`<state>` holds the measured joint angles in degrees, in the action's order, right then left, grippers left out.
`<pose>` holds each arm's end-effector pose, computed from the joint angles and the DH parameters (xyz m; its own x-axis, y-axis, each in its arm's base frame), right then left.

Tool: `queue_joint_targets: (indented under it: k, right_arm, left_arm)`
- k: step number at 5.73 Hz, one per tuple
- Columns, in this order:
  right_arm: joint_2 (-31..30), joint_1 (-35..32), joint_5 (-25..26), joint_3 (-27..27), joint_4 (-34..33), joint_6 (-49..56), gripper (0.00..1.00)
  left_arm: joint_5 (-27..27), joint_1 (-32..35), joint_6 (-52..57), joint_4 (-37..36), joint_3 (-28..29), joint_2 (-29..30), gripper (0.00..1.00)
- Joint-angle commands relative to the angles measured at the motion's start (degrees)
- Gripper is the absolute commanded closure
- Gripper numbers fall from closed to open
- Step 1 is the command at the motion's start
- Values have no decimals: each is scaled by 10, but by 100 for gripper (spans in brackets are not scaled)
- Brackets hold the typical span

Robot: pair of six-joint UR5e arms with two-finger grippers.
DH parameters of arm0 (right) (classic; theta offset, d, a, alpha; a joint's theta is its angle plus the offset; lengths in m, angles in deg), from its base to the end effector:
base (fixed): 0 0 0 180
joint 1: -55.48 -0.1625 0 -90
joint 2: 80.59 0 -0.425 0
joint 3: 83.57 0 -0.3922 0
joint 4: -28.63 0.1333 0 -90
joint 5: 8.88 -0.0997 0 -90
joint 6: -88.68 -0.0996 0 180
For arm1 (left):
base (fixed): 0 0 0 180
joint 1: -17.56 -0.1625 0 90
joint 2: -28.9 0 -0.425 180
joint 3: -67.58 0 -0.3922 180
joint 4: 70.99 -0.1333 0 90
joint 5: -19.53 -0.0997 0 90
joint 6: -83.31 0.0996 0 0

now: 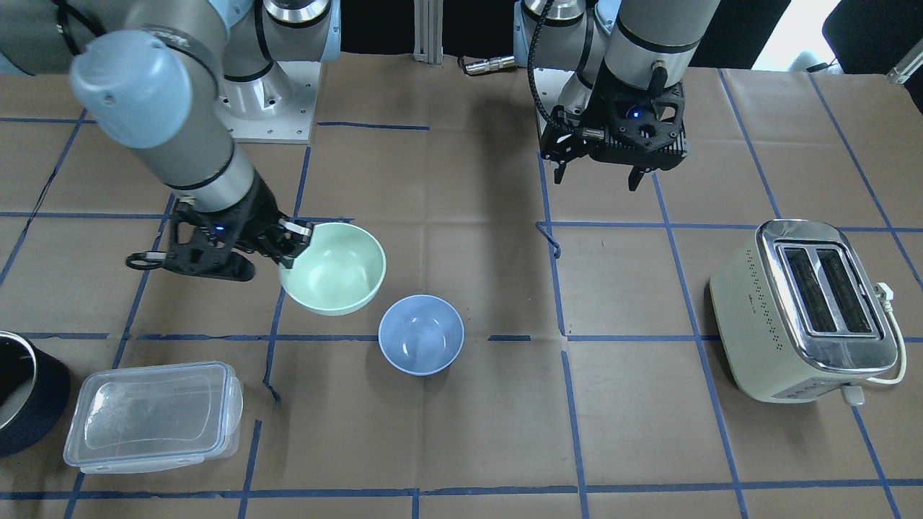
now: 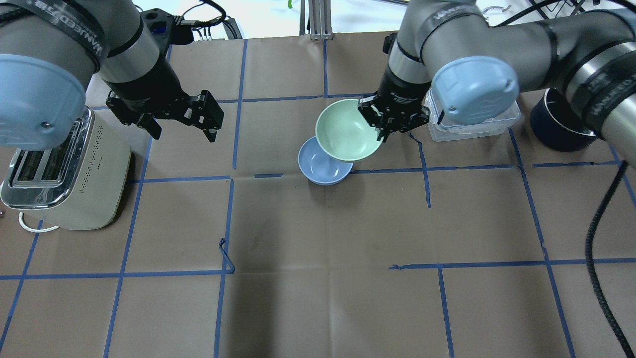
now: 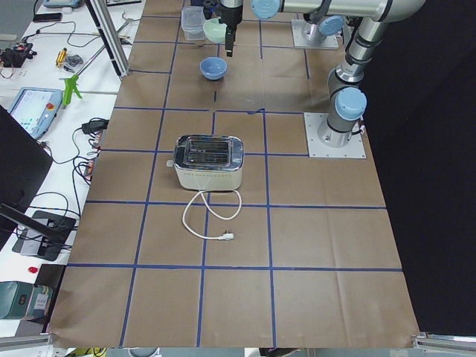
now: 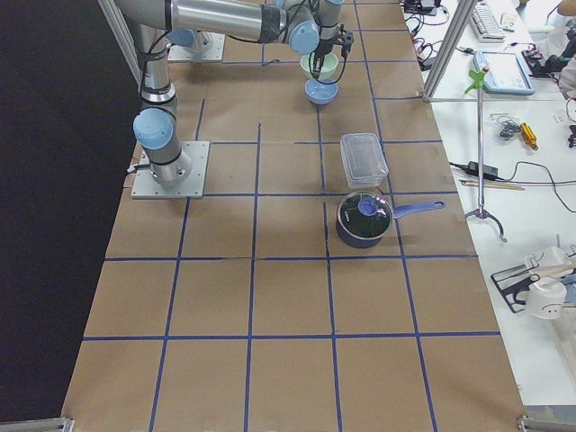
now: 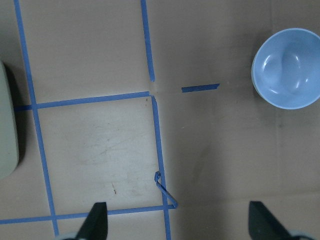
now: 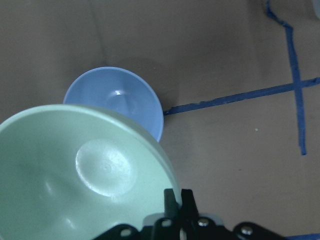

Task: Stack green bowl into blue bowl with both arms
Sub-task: 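Lower the green bowl into the blue bowl with the right gripper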

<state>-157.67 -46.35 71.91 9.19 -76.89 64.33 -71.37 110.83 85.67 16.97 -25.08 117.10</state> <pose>0.2633 -0.5293 0.3721 -0.9648 0.2196 -0.1447 0.2116 0.9749 0.0685 -0.1589 -0.4722 0.4839 -0.9951 0.0978 -0.0165 0.0981 0.9950 -0.0199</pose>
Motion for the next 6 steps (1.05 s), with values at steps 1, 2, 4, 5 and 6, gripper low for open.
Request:
queue_joint_targets:
  k: [1, 2, 4, 5, 6]
  right_arm:
    - [25, -28, -6, 1, -21, -35, 94]
    - [58, -28, -2, 1, -41, -27, 94]
    - [102, -21, 2, 3, -88, -16, 94]
    - [104, -21, 3, 5, -99, -15, 93]
    - [111, -21, 3, 6, -99, -14, 94]
  left_arm:
    - [1, -1, 0, -2, 1, 0, 2]
    - [1, 0, 0, -2, 0, 0, 2]
    - [2, 0, -1, -2, 1, 0, 2]
    - [2, 0, -1, -2, 1, 0, 2]
    - [2, 0, -2, -1, 1, 0, 2]
